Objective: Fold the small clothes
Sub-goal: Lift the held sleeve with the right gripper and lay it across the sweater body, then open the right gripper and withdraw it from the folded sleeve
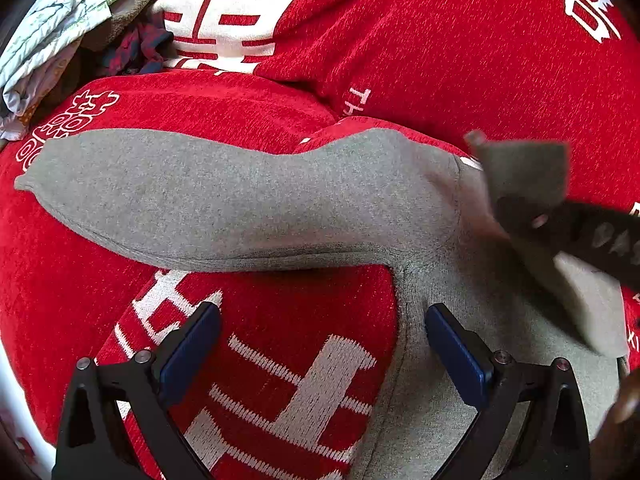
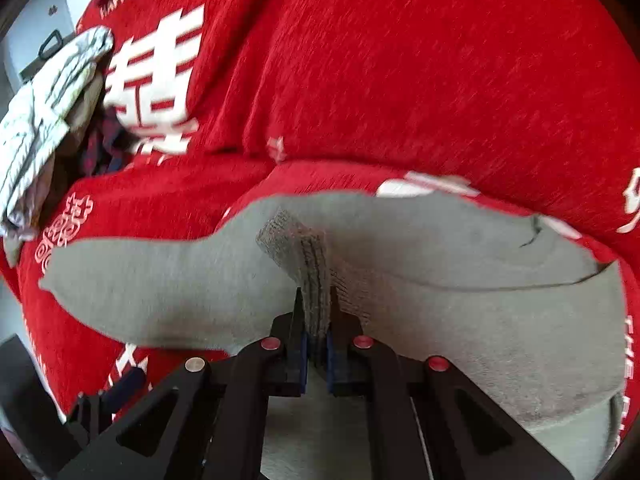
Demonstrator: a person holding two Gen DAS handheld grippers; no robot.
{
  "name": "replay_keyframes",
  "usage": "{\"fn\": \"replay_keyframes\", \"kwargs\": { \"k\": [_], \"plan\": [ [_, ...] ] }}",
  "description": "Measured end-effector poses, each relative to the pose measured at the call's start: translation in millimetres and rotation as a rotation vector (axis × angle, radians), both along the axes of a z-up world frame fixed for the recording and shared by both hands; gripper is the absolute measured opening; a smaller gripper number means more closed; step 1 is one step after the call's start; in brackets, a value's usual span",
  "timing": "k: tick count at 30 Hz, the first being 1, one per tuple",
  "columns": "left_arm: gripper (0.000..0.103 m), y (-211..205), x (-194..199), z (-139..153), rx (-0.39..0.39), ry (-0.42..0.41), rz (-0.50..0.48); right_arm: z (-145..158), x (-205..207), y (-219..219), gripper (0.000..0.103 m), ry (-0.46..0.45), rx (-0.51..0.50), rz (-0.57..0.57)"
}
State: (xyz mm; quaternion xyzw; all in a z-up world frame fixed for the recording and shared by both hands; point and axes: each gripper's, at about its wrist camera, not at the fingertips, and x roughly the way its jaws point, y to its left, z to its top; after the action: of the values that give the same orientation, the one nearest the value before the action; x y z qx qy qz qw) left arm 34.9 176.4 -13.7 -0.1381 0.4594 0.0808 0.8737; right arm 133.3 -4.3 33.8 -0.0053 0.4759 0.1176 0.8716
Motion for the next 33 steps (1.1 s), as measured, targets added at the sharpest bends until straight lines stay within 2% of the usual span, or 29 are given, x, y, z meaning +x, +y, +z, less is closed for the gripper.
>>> {"fn": "replay_keyframes", "kwargs": {
  "k": [5,7,9,12,14,17,20,22,25,29,33],
  "plan": [
    [0.103,0,0,-1,0.006,0.000,0.001,-16,5,5,0.024,0.103,0.096,0.082],
    [0.103,-1,1,-1,0.014,0.004,0.001,-10,3,7,0.046,0.092,0.118,0.110],
    [0.103,-1,1,0,0.016,0.009,0.004,1,-2,5,0.056,0.050,0.123,0.115],
    [0.103,-6,0,6,0.026,0.002,-0.003,22,-13,-18,0.058,-0.020,0.124,0.091],
    [0.103,-17,-1,15,0.055,-0.016,-0.030,28,-19,-49,0.060,-0.050,0.086,0.024],
    [0.103,-45,-1,30,0.054,-0.052,-0.106,20,-26,-100,0.061,-0.069,-0.045,-0.110],
    [0.103,-83,1,41,0.059,-0.092,-0.204,-3,-29,-156,0.061,-0.027,-0.171,-0.259],
    [0.103,-107,8,43,0.081,-0.095,-0.268,-15,-31,-190,0.061,0.001,-0.174,-0.345],
    [0.103,-131,26,32,0.116,-0.033,-0.307,-28,-30,-228,0.061,0.032,-0.167,-0.454],
    [0.103,-136,46,8,0.130,0.055,-0.296,-39,-19,-248,0.064,0.039,-0.111,-0.482],
    [0.103,-136,44,6,0.125,0.037,-0.299,-47,11,-248,0.078,0.054,-0.171,-0.492]
  ]
}}
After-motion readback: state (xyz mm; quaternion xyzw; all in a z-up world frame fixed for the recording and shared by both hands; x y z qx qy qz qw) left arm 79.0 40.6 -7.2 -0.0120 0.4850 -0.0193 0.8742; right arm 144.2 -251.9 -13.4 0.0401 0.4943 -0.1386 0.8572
